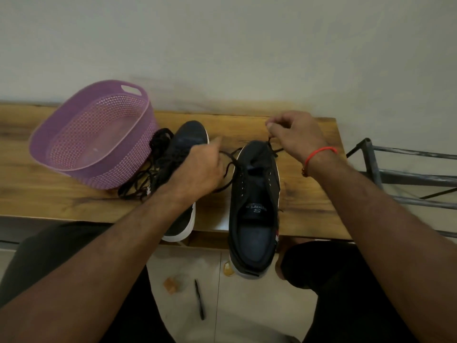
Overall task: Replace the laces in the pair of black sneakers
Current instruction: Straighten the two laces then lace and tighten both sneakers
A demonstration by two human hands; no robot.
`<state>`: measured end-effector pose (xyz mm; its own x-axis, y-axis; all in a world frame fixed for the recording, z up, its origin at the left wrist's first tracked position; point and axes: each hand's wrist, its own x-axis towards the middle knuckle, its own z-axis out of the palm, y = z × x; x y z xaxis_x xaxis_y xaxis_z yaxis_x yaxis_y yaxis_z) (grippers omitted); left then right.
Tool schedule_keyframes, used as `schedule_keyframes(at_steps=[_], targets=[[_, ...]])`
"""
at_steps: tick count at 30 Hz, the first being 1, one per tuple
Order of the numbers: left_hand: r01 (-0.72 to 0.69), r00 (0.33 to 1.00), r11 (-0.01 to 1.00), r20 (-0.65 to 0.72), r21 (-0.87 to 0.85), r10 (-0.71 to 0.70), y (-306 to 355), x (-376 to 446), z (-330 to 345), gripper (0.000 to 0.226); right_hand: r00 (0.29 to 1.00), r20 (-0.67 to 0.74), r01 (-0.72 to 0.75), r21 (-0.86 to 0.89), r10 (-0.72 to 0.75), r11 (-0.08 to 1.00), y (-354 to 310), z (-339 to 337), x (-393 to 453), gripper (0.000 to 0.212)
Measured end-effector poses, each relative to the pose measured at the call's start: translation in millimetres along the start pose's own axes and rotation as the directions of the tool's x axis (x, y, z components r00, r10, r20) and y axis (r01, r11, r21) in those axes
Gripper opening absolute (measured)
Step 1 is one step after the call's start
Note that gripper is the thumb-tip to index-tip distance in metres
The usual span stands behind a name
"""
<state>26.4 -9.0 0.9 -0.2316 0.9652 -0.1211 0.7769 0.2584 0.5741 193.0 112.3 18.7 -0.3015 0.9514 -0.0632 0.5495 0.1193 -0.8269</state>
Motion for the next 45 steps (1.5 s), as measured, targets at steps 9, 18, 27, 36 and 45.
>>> schedule_keyframes(at_steps=[9, 18, 27, 36, 45], targets=[[0.180, 0.984, 0.972, 0.019, -0.150, -0.179, 16, 6, 24, 0.053, 0.947, 0.044, -0.304, -0.205, 0.319, 0.930, 48, 21, 4, 0.055], [0.456, 0.872, 0.679, 0.138, -0.575, -0.469, 9, 41, 57, 0.024, 0.981, 0.013, -0.190, -0.117, 0.193, 0.975, 42, 27, 0, 0.033], [0.212, 0.968, 0.735, 0.036, -0.644, -0.247, 13, 40, 47, 0.023, 0.999, -0.001, -0.036, -0.269, 0.037, 0.962, 36, 22, 3, 0.020], [-0.021, 0.992, 0.924, -0.120, -0.383, -0.027, 10, 27, 30, 0.017, 0.978, 0.207, 0.117, -0.444, -0.025, 0.889, 21, 6, 2, 0.008], [-0.092, 0.991, 0.995, -0.105, -0.035, 0.088, -2, 18, 21, 0.011, 0.934, 0.334, 0.115, -0.618, 0.128, 0.777, 1, -37, -2, 0.031]])
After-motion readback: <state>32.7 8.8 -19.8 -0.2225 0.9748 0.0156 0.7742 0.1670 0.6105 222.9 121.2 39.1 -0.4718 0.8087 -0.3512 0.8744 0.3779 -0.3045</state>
